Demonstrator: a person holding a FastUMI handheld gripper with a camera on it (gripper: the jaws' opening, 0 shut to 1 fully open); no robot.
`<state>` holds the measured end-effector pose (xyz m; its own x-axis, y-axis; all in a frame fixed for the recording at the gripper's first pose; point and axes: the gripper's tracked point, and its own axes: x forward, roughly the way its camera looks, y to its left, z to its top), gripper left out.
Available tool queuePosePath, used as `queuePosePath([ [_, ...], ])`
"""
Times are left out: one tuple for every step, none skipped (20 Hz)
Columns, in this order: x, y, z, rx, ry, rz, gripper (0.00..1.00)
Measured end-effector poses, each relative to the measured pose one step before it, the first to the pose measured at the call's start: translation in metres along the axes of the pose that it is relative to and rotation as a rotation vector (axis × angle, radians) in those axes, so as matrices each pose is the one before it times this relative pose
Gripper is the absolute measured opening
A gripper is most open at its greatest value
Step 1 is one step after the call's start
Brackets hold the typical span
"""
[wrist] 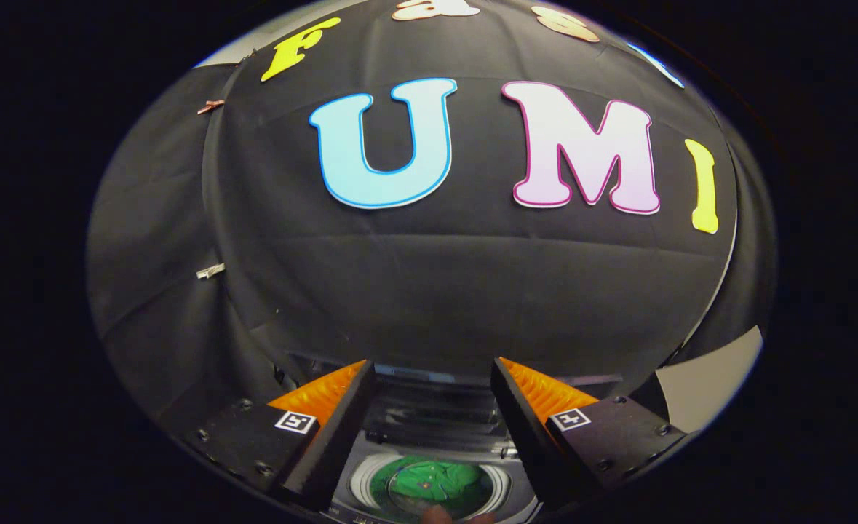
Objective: Put the clothes into the washing machine and then close the washing machine lid.
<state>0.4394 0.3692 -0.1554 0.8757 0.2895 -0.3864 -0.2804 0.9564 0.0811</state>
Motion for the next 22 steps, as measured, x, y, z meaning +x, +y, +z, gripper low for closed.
queuePosePath([
  [0.0083, -0.00426, 0.00517, -0.00521, -0.02841, -0.01192, 1.0],
  [0.00686, -0.00456, 0.00553, -0.00497, -0.02879, -0.01503, 1.0],
  [0.01152, -0.00301, 0.00185, 0.00108, -0.02114, -0.01148, 1.0],
  [0.00906, -0.00101, -0.00419, 0.01153, -0.00518, -0.00357, 1.0],
  [0.00961, -0.00331, -0.0066, 0.01985, 0.00474, -0.00567, 1.0],
  [0.00686, -0.00001, -0.00477, 0.0235, -0.00057, 0.00616, 1.0],
  [0.00881, -0.0027, -0.00571, 0.01889, 0.0099, -0.0097, 1.0],
  [0.0078, -0.006, -0.01154, 0.00554, 0.03141, -0.01927, 1.0],
  [0.00709, -0.00683, -0.01783, 0.00018, 0.05535, -0.01427, 1.0],
  [0.00305, -0.0021, 0.01473, -0.06041, -0.0425, -0.00339, 1.0],
  [-0.00176, 0.00383, -0.01305, 0.0089, 0.00844, -0.00013, 1.0],
  [-0.00285, -0.00078, -0.00233, 0.00519, 0.02654, 0.00969, 1.0],
  [-0.00109, 0.00035, -0.00504, 0.00102, 0.04257, 0.00648, 1.0],
  [-0.00201, -0.00058, -0.00323, 0.00519, 0.03406, 0.00469, 1.0],
  [0.00087, 0.00096, -0.00306, -0.00026, 0.01242, 0.00543, 1.0],
  [0.00113, -0.00009, 0.00131, -0.00067, -0.00834, 0.0007, 1.0],
  [-0.00104, 0.00022, 0.00196, -0.00267, -0.01917, -0.00075, 1.0],
  [-0.00332, 0.00015, 0.00298, -0.00337, -0.02583, -0.00002, 1.0],
  [-0.00434, 0.00077, 0.0001, -0.00425, -0.02068, 0.00165, 1.0],
  [-0.00326, 0.00042, -0.0022, -0.00247, -0.0063, 0.00307, 1.0],
  [-0.00305, 0.00108, -0.00254, -0.00196, 0.00248, 0.00387, 1.0],
  [-0.00274, 0.00103, -0.00145, -0.00202, 0.00876, 0.00483, 1.0],
])
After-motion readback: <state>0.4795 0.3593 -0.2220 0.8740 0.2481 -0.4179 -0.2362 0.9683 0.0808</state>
